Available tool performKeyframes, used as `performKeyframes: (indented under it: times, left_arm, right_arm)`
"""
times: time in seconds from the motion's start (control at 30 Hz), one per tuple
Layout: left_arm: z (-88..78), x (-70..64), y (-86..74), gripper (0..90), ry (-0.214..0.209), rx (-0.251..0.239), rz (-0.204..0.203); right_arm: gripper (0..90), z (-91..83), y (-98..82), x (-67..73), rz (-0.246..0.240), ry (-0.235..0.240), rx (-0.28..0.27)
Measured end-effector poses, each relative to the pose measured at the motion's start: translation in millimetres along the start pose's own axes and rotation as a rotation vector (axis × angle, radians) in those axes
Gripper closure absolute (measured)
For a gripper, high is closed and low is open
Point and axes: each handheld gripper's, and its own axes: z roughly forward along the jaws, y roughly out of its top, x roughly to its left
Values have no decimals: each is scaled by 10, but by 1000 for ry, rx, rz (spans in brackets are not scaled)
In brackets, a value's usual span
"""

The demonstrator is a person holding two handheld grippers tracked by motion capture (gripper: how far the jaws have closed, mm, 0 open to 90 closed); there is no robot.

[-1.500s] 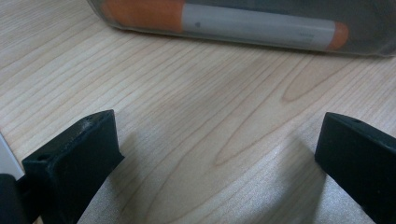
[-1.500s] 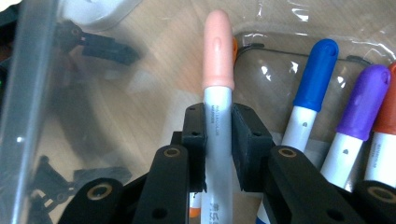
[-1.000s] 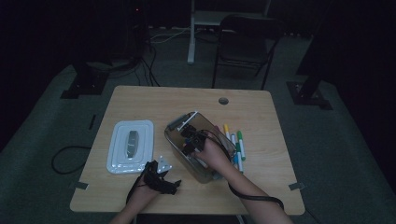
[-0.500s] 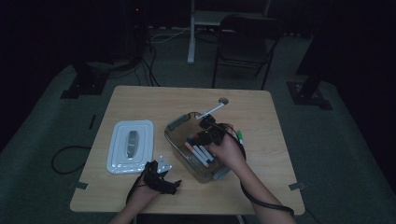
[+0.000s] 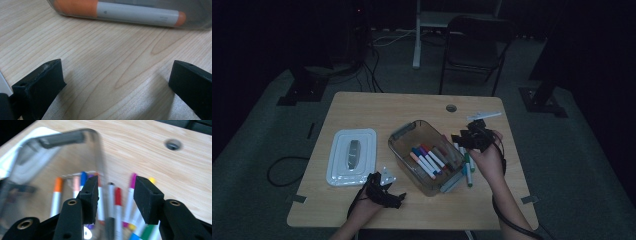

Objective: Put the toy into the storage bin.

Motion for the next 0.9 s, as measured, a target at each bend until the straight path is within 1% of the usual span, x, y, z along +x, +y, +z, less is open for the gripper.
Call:
performKeyframes:
  times: [0.1,0.17,0.27,0.33,0.37,0.4,0.5,0.63,0.67,0.73,0.77,0.83,0.87,0.9]
  left_arm:
    - [-2,2,0,4,0,2,2]
    - [-1,2,0,4,0,2,3]
    - [-2,0,0,4,-2,3,0]
    - [-1,0,-1,4,-2,2,0]
    - [-1,0,-1,4,-2,2,0]
    - [-1,0,-1,4,-2,2,0]
    - [-1,0,-1,4,-2,2,0]
    - [-1,0,-1,4,-1,1,0]
    - [-1,0,0,4,-2,2,0]
    - [-1,0,-1,4,-2,1,0]
    - [-1,0,-1,4,-2,2,0]
    - [-1,1,0,4,-1,1,2]
    - [-1,1,0,4,-1,1,2]
    - [0,-1,-1,4,-2,0,-2]
  right_arm:
    - [558,20,-123,-200,47,-52,6]
    - [563,83,-220,-329,85,-80,25]
    - [574,248,-374,-491,133,-101,72]
    - [596,376,-468,-571,149,-118,113]
    - [622,440,-512,-610,156,-124,133]
    - [621,501,-550,-644,168,-125,149]
    - [599,656,-635,-718,193,-137,187]
    - [607,810,-704,-770,210,-159,227]
    - [607,826,-713,-775,212,-162,231]
    - [642,865,-741,-786,209,-180,251]
    - [644,879,-758,-796,214,-178,255]
    - [655,904,-794,-813,214,-198,271]
    - [671,917,-818,-827,216,-199,279]
    - [695,913,-830,-833,213,-199,270]
